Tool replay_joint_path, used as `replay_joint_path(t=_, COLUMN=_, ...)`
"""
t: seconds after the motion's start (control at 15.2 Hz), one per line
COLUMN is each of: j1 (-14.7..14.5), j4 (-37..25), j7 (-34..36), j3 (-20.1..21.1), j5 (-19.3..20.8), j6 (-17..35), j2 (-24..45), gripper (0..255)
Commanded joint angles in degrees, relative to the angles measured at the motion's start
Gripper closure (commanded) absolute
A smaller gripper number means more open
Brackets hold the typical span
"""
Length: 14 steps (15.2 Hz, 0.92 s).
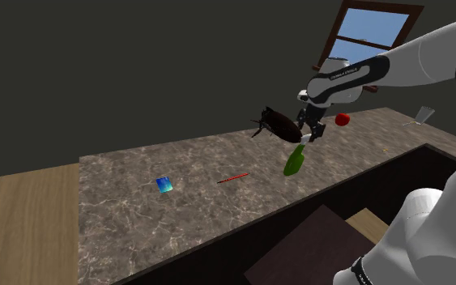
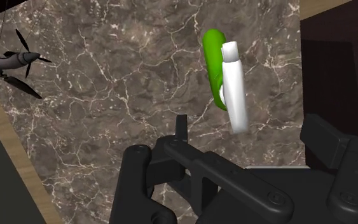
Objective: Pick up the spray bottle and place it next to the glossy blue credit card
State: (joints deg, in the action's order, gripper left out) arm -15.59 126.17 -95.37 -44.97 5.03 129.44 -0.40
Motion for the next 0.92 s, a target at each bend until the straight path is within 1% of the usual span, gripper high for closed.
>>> replay_joint_path(t=0.0, j1=0.07, j4=0.53, j7=-1.26, j3=-0.11, j5=-1.42, j6=1.82, j2=1.64, gripper=0)
replay_joint_path(t=0.26, j1=0.43, j4=1.47, j7=-2.85, j3=-0.09, j5=-3.64, j6=4.52, j2=4.04, gripper=0)
replay_joint_path(t=0.73, j1=0.44, j4=1.47, j7=-2.85, j3=-0.07, j5=-3.64, j6=4.52, j2=4.04, gripper=0)
replay_joint_path(t=0.79, j1=0.44, j4=1.47, j7=-2.85, j3=-0.07, j5=-3.64, j6=4.51, j2=4.04, gripper=255)
replay_joint_path(t=0.86, j1=0.44, j4=1.47, j7=-2.85, j3=-0.07, j5=-3.64, j6=4.51, j2=4.04, gripper=255)
